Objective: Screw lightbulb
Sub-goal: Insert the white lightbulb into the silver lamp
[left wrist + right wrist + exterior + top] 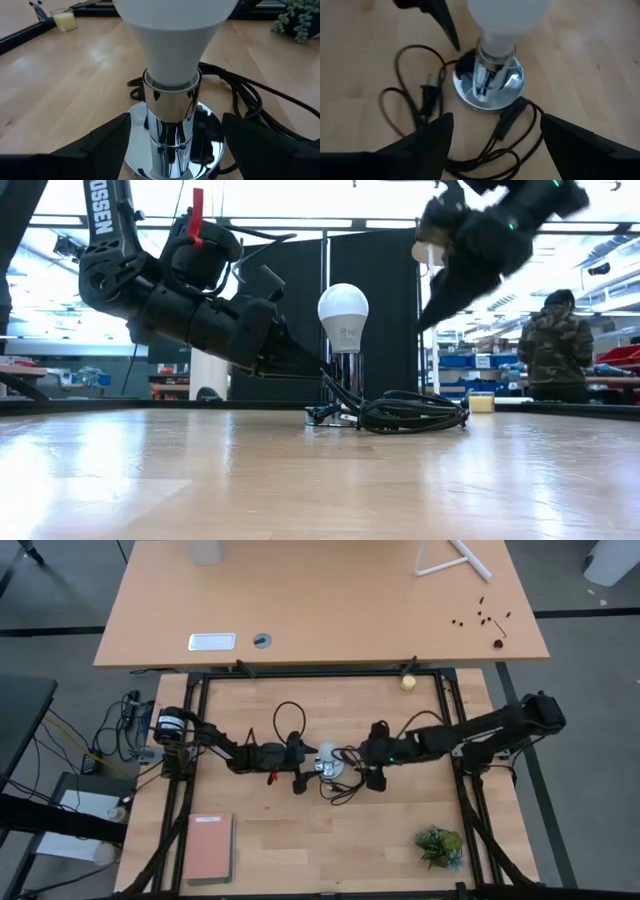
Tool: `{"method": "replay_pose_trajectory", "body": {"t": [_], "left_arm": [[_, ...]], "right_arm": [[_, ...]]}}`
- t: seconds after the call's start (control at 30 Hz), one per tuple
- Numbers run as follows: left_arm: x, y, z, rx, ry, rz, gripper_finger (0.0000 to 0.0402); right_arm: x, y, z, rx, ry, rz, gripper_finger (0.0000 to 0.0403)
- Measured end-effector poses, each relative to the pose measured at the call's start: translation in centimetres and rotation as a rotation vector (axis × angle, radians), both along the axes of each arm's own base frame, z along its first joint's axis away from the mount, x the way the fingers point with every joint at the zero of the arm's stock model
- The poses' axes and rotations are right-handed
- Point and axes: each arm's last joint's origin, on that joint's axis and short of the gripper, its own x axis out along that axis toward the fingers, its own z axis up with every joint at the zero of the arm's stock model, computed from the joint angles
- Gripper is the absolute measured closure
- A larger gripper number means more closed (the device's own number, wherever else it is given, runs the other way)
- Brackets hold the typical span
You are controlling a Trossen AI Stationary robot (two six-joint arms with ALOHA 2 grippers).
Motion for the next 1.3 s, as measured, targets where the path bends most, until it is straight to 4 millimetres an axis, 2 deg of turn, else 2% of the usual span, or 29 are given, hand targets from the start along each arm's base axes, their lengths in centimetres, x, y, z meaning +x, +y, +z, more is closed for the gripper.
{"method": "replay_pose_trajectory", "body": {"t": [0.17, 0.27, 0.4, 0.63, 0.8, 1.1, 1.3], "left_arm": [[0.1, 0.0, 0.3, 0.004, -0.031, -0.001, 0.0085], [0.1, 0.0, 0.3, 0.022, -0.034, -0.006, 0.0085], [0.2, 0.0, 0.1, 0.025, -0.037, -0.010, 0.0085], [0.6, -0.1, -2.1, 0.022, -0.105, -0.021, 0.0095], [0.8, 0.0, -2.5, 0.055, -0.165, -0.016, 0.0110], [1.9, 0.0, -2.9, 0.130, -0.142, -0.027, 0.0129], [2.1, 0.1, -2.7, 0.156, -0.147, -0.029, 0.0153]], "right_arm": [[1.2, -0.5, 3.3, 0.040, 0.087, 0.025, 0.0095], [1.7, -0.9, 4.4, 0.038, 0.131, 0.013, 0.0095], [2.2, -1.2, 5.1, 0.030, 0.183, 0.009, 0.0095], [2.9, -1.3, 6.2, 0.036, 0.213, 0.048, 0.0095], [3.0, -1.4, 7.8, 0.029, 0.198, 0.046, 0.0095], [3.1, -2.9, 8.3, 0.056, 0.193, 0.015, 0.0095], [3.3, -3.0, 8.2, 0.074, 0.198, 0.034, 0.0095]]}}
